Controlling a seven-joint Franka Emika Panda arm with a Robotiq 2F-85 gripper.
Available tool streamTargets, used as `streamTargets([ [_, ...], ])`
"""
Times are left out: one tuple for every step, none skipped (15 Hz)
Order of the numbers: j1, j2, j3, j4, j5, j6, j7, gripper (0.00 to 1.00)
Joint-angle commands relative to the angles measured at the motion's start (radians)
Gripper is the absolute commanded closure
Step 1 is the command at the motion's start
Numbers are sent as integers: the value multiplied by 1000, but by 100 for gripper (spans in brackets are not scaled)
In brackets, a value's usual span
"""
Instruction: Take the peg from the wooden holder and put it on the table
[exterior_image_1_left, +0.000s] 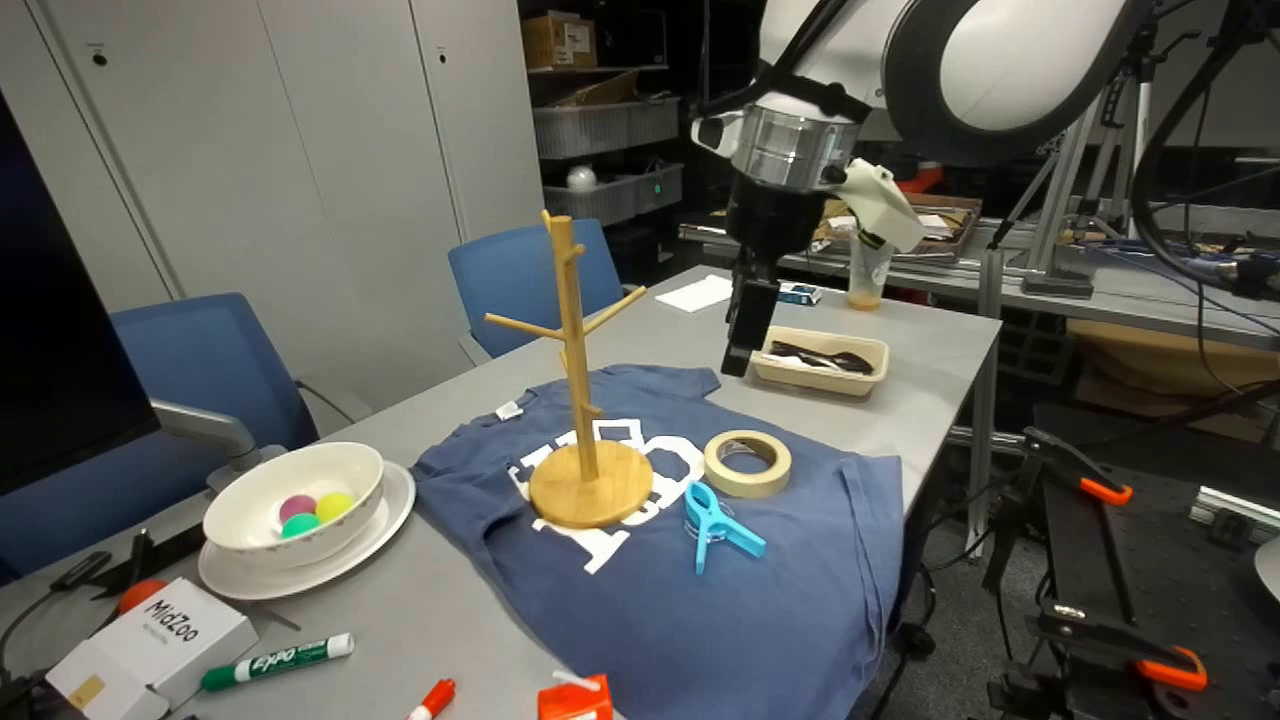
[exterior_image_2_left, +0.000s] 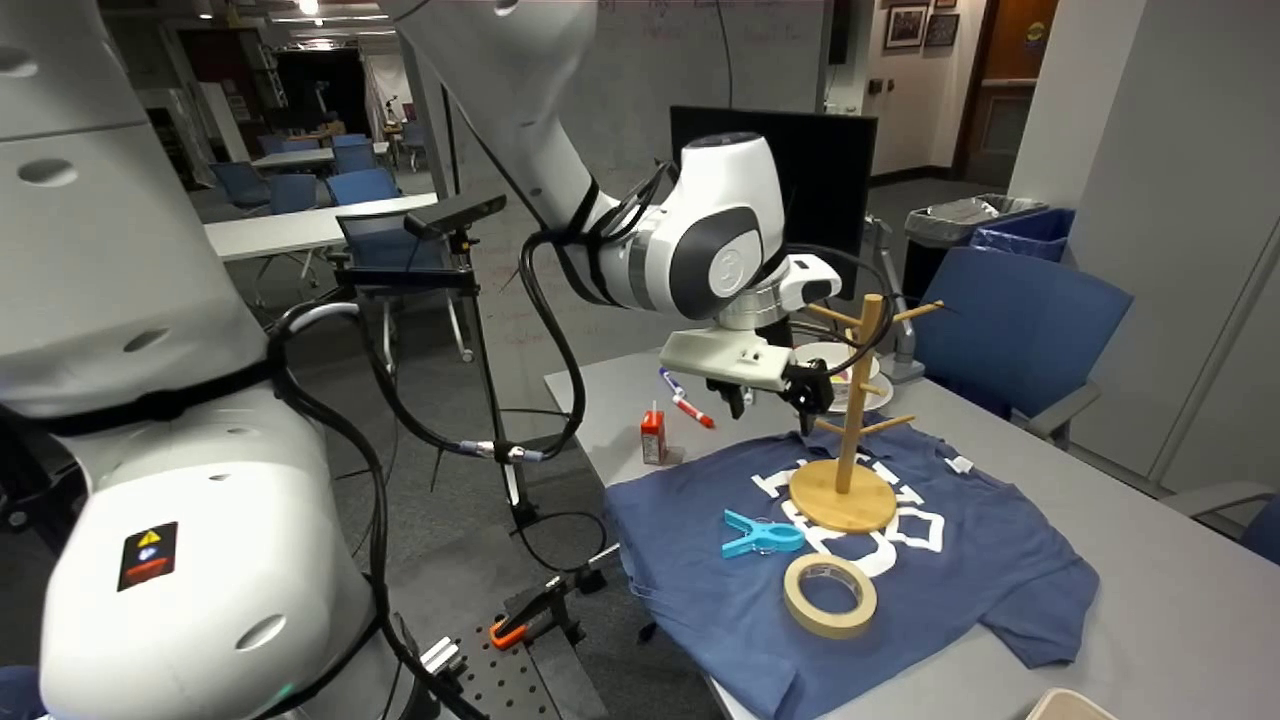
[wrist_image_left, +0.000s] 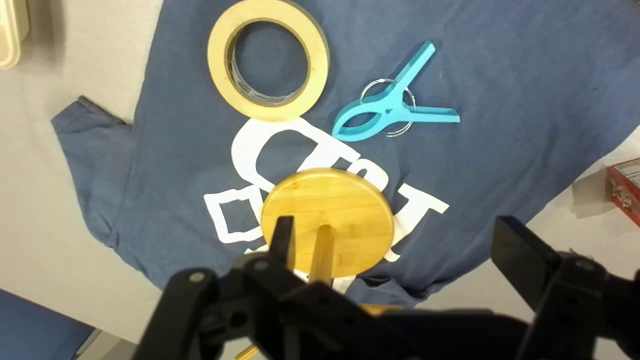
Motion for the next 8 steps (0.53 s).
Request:
streamTargets([
  [21,-42,-26,-39,-78,39,81,0],
  [20,-44,-26,-41,-89,47,95,0],
  [20,-45,-26,-45,-99,56,108,0],
  [19,-45,-26,-47,-105,65,118,0],
  [25,-17,-30,-18,-68,35,76,0],
  [25,-17,-30,-19,-76,42,86,0],
  [25,-17,-30,-20,-76,45,87,0],
  [25,-17,-30,-21,-76,47,87,0],
])
